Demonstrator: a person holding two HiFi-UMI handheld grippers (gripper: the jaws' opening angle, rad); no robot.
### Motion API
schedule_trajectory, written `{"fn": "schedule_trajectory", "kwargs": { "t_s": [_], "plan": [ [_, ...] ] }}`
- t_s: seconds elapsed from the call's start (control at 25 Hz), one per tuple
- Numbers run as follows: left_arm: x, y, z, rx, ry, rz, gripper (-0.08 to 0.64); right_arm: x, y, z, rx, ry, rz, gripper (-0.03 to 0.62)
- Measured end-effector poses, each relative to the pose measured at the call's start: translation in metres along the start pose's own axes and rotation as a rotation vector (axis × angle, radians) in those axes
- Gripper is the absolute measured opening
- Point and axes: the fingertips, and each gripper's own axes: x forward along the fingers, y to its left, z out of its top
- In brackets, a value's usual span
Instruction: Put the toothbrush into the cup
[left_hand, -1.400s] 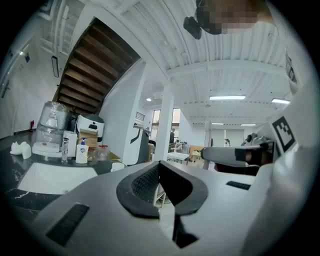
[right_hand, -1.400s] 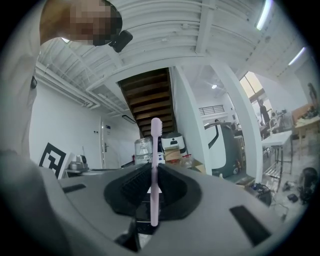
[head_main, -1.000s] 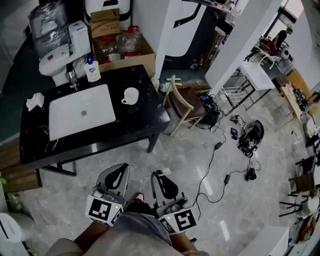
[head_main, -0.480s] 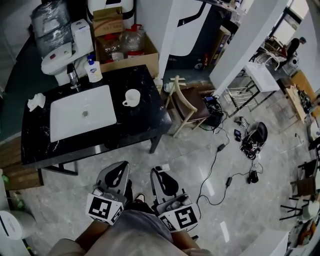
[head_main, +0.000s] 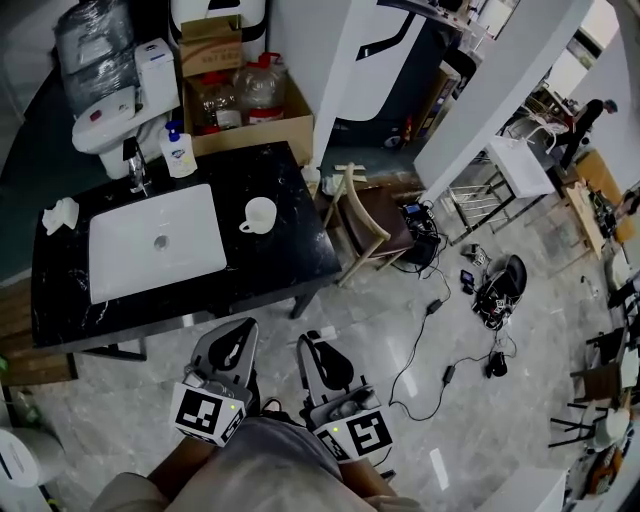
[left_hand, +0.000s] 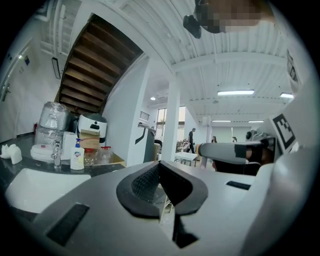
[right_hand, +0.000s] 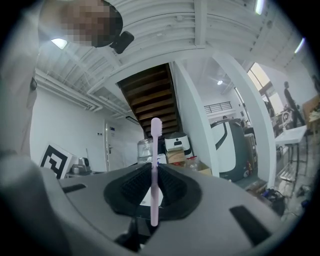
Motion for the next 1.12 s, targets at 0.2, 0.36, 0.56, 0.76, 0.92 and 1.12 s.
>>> {"fn": "schedule_trajectory", "kwargs": {
  "t_s": [0.2, 0.36, 0.56, 0.76, 0.92, 1.12],
  "plan": [
    [0.021, 0.025, 0.002, -0.001, 0.009, -0.004, 0.008, 0.033, -0.008, -0.002, 0.003, 0.008, 0.008, 0.046],
    [0.04, 0.042, 0.009, -0.004, 0.013, -0.014, 0.008, 0.058, -0.016, 0.0, 0.008, 0.016, 0.004, 0.046],
    [0.061, 0.065, 0.015, -0.008, 0.019, -0.036, 0.008, 0.089, -0.024, 0.003, 0.009, 0.021, -0.01, 0.047],
    [0.079, 0.094, 0.026, -0.005, 0.006, -0.057, 0.008, 0.122, -0.027, 0.008, -0.004, 0.015, -0.028, 0.047],
    [0.087, 0.114, 0.03, -0.005, 0.002, -0.078, 0.008, 0.147, -0.025, 0.01, -0.015, 0.009, -0.038, 0.046],
    [0.093, 0.135, 0.034, -0.002, -0.012, -0.107, 0.008, 0.172, -0.02, 0.015, -0.039, -0.009, -0.054, 0.046]
  ]
}}
